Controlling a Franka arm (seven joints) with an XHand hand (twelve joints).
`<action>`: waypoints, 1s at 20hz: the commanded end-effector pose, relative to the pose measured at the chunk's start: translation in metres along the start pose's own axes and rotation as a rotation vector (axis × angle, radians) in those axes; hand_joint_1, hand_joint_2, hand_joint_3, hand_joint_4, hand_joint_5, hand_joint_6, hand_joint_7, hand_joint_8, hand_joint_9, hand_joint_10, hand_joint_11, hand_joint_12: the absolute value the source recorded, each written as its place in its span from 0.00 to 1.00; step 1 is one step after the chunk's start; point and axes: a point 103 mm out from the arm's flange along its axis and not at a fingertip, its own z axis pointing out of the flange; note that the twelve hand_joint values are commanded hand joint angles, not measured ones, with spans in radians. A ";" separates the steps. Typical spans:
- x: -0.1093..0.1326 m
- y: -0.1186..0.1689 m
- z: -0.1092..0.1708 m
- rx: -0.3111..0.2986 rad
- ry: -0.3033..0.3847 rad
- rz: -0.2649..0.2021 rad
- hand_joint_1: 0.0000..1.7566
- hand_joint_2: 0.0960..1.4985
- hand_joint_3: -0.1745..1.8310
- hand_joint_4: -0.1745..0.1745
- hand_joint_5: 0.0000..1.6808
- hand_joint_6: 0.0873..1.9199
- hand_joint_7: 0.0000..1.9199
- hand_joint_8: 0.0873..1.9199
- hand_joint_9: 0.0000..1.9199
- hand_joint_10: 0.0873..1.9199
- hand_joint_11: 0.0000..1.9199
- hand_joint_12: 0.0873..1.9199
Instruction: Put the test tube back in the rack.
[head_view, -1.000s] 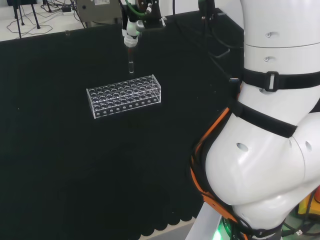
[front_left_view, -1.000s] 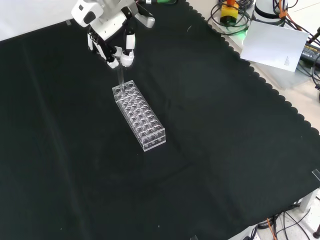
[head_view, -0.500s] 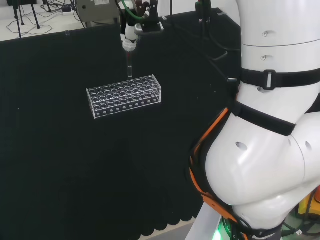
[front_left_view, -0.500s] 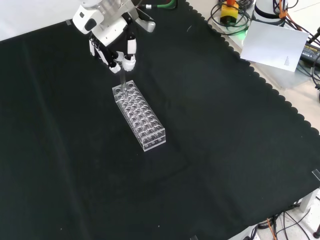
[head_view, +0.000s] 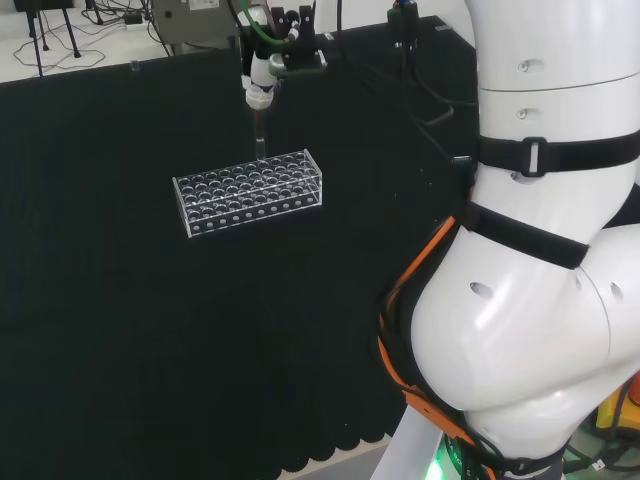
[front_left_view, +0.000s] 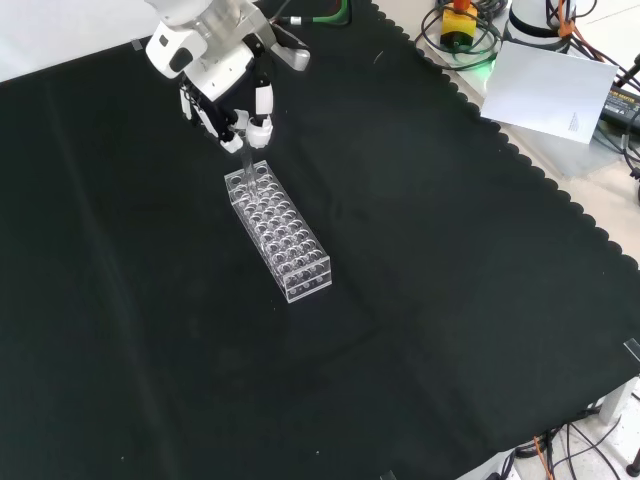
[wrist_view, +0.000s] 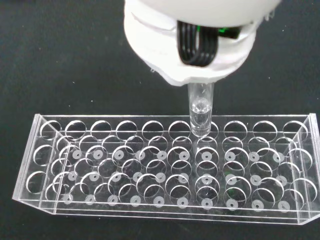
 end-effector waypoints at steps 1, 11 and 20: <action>-0.001 0.001 0.002 0.004 0.004 0.001 0.81 0.51 0.20 0.00 0.84 0.08 0.91 0.18 0.74 0.11 0.50 0.58; -0.004 0.007 0.006 0.012 0.016 0.004 0.81 0.51 0.20 0.00 0.84 0.08 0.91 0.18 0.74 0.11 0.50 0.58; -0.005 0.010 0.008 0.027 0.022 0.009 0.81 0.51 0.20 0.00 0.84 0.08 0.90 0.19 0.74 0.11 0.50 0.58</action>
